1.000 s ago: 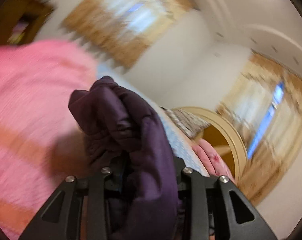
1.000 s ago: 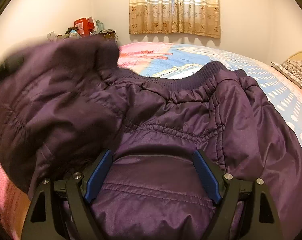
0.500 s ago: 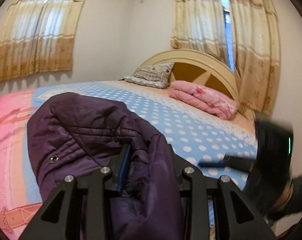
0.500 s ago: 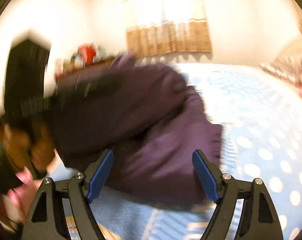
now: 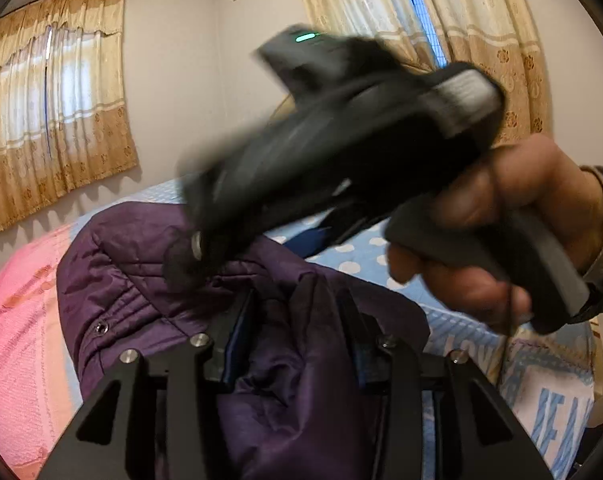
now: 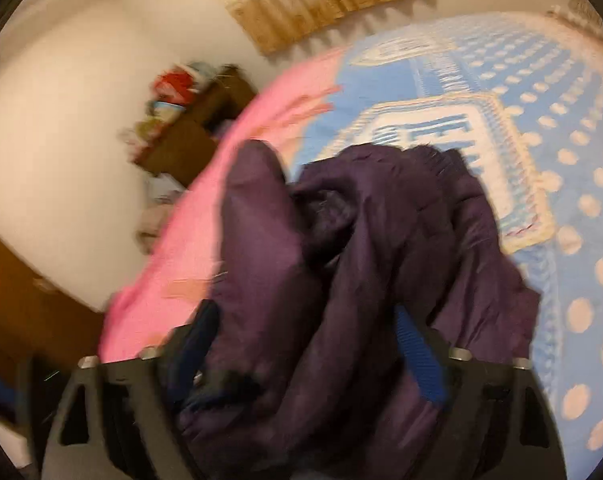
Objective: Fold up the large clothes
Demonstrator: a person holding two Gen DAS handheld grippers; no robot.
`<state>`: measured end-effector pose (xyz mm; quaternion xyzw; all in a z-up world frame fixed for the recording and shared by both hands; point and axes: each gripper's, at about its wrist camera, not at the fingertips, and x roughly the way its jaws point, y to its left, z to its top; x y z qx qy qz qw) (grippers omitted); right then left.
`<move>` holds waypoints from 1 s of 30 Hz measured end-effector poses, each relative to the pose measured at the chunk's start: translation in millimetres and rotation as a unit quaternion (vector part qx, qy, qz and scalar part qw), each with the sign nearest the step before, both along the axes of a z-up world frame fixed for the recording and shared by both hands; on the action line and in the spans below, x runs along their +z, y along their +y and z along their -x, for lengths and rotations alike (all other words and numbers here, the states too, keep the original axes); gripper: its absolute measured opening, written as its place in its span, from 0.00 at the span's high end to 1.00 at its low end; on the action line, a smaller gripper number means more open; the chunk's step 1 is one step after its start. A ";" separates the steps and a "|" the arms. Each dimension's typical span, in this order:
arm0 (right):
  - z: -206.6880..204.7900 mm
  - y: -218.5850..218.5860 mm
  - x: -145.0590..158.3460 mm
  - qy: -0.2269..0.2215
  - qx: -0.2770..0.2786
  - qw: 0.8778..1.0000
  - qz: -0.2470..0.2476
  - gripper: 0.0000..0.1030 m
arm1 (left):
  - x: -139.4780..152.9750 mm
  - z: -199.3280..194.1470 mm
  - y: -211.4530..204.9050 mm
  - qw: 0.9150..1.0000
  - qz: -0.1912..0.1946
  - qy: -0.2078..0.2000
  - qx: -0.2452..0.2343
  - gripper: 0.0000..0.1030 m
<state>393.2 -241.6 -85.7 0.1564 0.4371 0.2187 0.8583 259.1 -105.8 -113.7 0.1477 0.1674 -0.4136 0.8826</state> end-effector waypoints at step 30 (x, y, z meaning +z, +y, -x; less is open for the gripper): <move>90.7 -141.7 5.0 -0.065 -0.209 0.976 0.014 0.50 | 20.2 -50.3 19.2 0.989 -0.027 0.068 0.127 0.00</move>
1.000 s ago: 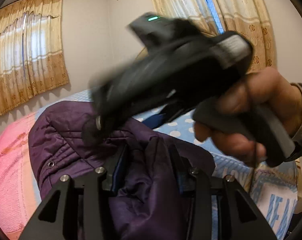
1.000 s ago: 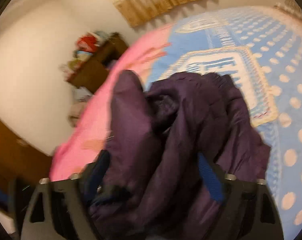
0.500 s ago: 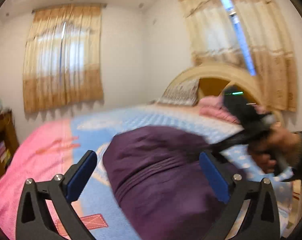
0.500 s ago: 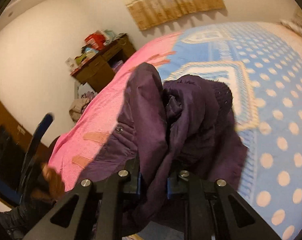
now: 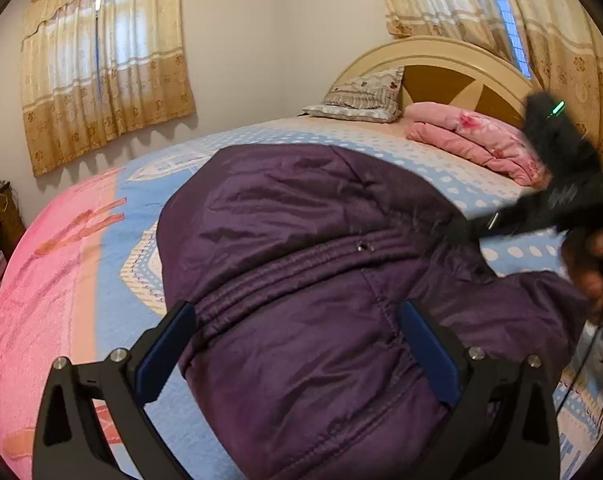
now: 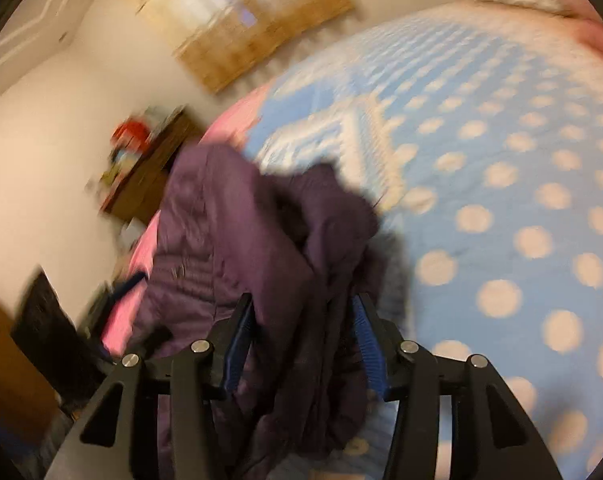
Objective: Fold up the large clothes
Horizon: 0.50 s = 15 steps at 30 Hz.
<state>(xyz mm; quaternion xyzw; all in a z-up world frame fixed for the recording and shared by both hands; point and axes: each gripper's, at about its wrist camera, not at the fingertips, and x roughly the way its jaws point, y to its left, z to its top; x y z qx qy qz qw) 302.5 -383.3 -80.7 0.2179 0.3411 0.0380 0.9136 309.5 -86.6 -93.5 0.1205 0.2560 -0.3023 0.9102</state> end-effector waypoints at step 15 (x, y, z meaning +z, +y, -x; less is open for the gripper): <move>-47.3 67.6 -16.7 -0.057 -0.028 0.991 -0.115 0.42 | 1.5 -10.3 -6.4 0.999 -0.023 -0.007 0.042 0.00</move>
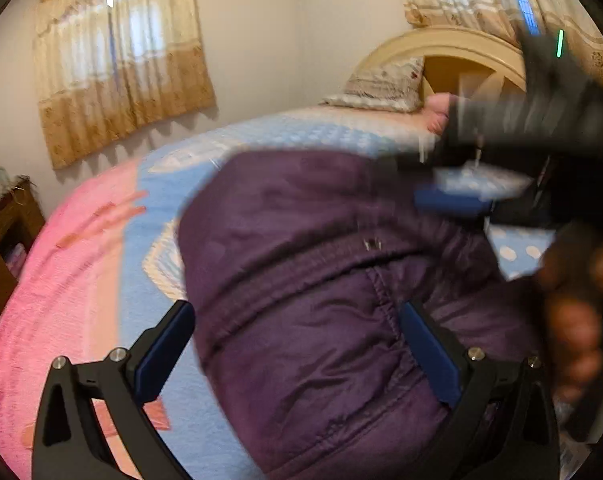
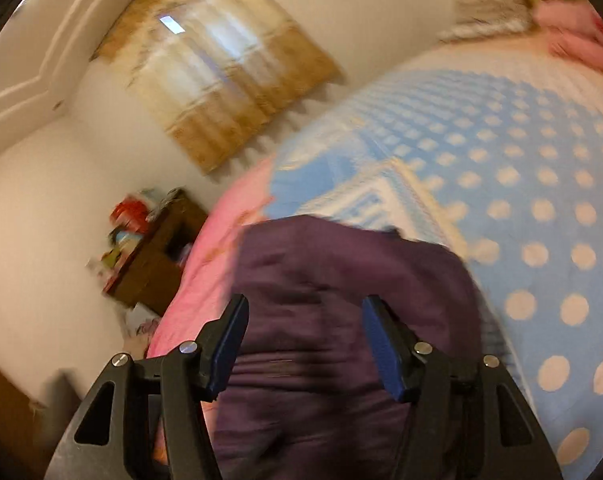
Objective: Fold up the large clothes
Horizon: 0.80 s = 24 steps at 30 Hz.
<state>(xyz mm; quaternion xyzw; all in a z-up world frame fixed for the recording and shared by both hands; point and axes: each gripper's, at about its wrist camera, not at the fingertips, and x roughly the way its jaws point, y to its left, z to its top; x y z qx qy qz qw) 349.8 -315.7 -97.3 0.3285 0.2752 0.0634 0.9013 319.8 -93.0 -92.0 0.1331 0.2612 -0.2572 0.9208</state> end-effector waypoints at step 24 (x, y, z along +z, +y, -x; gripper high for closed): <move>-19.3 8.6 -49.2 0.021 0.093 0.987 0.126 0.41 | -36.4 -38.7 -29.4 0.995 -0.029 0.083 0.039 0.00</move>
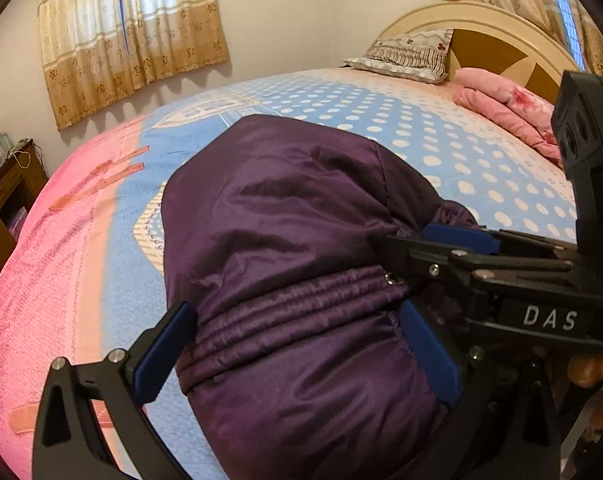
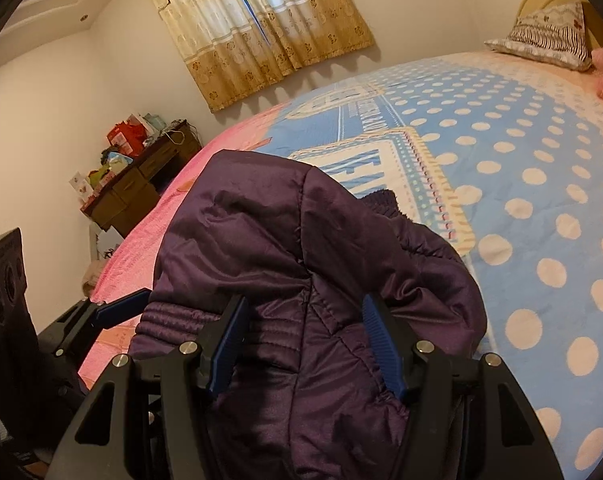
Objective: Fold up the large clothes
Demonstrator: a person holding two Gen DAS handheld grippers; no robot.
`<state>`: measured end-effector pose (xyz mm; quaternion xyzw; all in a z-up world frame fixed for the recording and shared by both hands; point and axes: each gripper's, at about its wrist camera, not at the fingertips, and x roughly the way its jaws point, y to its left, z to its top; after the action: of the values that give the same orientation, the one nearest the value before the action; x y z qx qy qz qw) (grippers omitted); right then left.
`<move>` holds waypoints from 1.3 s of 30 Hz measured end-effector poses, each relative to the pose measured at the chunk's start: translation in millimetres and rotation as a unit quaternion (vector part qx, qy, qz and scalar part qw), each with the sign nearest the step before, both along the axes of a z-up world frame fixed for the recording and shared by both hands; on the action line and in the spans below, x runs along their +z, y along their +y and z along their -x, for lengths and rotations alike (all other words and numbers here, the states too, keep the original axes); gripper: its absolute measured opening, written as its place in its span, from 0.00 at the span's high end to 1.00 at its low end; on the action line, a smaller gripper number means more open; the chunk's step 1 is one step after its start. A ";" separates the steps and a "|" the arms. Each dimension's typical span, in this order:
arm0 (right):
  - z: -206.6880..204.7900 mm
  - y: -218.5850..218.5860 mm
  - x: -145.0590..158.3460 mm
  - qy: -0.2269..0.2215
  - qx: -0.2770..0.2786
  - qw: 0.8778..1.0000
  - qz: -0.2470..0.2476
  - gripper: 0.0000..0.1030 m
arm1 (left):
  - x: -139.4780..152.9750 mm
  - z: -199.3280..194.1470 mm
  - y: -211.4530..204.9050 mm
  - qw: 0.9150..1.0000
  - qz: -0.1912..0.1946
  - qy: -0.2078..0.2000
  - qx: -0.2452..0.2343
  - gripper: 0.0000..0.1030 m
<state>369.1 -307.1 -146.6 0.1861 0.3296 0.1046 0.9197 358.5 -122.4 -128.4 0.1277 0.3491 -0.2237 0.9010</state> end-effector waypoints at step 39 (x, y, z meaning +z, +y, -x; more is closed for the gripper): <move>-16.3 8.9 -5.6 0.004 0.004 1.000 0.018 0.41 | -13.0 -9.8 10.7 0.999 0.048 0.011 0.010 0.00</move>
<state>385.4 -298.2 -152.2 0.1687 0.3357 0.1011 0.9212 368.3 -111.8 -141.4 0.0782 0.3493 -0.2329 0.9042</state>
